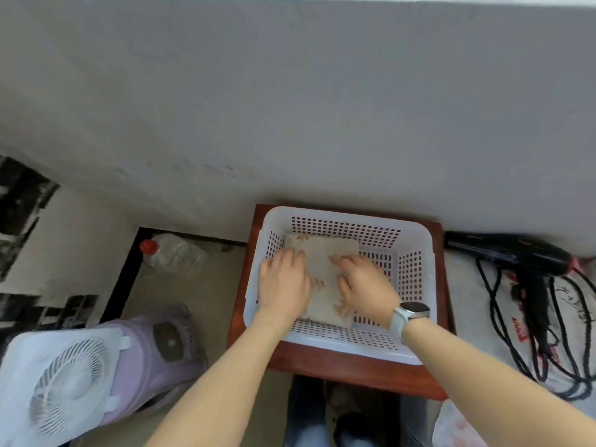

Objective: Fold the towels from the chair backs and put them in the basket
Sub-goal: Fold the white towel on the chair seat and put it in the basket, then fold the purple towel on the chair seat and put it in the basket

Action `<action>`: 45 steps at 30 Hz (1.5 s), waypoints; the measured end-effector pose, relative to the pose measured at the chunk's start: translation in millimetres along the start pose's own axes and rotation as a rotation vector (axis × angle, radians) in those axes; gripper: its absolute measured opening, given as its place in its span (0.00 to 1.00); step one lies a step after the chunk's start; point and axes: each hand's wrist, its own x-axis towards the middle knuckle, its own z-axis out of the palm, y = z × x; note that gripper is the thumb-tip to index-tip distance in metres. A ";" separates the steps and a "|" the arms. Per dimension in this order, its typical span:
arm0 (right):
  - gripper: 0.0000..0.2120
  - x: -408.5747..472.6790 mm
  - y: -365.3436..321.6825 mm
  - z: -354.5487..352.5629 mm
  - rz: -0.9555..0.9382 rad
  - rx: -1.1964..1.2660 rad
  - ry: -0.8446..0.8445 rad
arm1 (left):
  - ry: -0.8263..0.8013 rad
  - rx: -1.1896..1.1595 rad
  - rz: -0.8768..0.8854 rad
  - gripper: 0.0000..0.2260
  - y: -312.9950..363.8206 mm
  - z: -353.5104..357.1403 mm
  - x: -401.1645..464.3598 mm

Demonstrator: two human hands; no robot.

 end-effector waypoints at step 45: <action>0.13 -752.6 -673.9 418.8 -1.679 -0.310 -1.044 | 1.092 -0.229 -2.070 0.12 -104.8 7.6 -1164.8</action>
